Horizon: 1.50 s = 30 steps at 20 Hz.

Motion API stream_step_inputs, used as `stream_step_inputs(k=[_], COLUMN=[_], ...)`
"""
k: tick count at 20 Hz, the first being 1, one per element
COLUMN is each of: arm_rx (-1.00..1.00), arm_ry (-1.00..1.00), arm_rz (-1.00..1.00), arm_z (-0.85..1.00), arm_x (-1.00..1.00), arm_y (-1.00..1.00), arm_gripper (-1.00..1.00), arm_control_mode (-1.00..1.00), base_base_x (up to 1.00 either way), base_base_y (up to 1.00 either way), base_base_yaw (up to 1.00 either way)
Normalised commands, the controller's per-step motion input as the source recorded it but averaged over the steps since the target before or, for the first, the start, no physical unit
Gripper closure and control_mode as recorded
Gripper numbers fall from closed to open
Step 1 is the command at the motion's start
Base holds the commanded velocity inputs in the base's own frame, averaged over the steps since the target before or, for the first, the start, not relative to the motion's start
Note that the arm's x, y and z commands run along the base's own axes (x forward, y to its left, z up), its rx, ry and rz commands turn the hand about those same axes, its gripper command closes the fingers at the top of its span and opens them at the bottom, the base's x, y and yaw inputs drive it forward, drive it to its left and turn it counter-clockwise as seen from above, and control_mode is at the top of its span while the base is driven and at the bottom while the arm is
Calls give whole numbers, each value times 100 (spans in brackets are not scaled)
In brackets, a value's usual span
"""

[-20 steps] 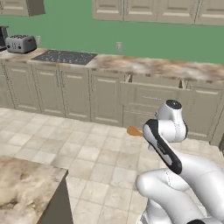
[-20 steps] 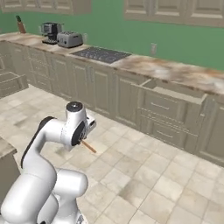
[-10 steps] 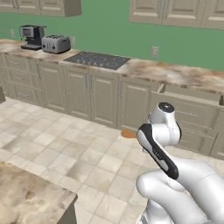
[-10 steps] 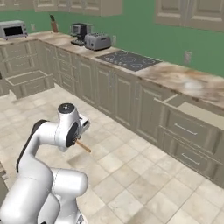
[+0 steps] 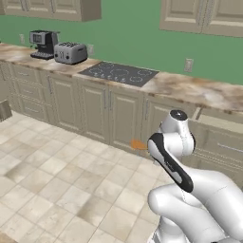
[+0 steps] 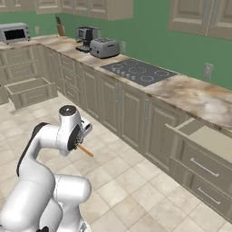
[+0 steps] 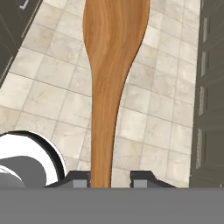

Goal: Organize the utensils by type. Pick up the wooden spoons from the counter and place them in the open cabinet. Then pick up the metallic utensils from the counter and place them in the open drawer.

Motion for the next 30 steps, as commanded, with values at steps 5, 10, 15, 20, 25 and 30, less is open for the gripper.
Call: stream_step_inputs(k=[5, 10, 15, 20, 25, 30], arm_rx=[0, 0, 0, 0, 0, 0], arm_ry=[0, 0, 0, 0, 0, 0], arm_rz=[0, 0, 0, 0, 0, 0], arm_z=[0, 0, 0, 0, 0, 0], arm_x=[0, 0, 0, 0, 0, 0], arm_y=[0, 0, 0, 0, 0, 0], arm_gripper=[100, 100, 100, 100, 100, 100], arm_control_mode=[100, 100, 100, 100, 100, 100], base_base_x=[100, 100, 93, 91, 93, 100], base_base_y=[9, 19, 22, 22, 28, 41], base_base_yaw=[22, 21, 30, 32, 21, 0])
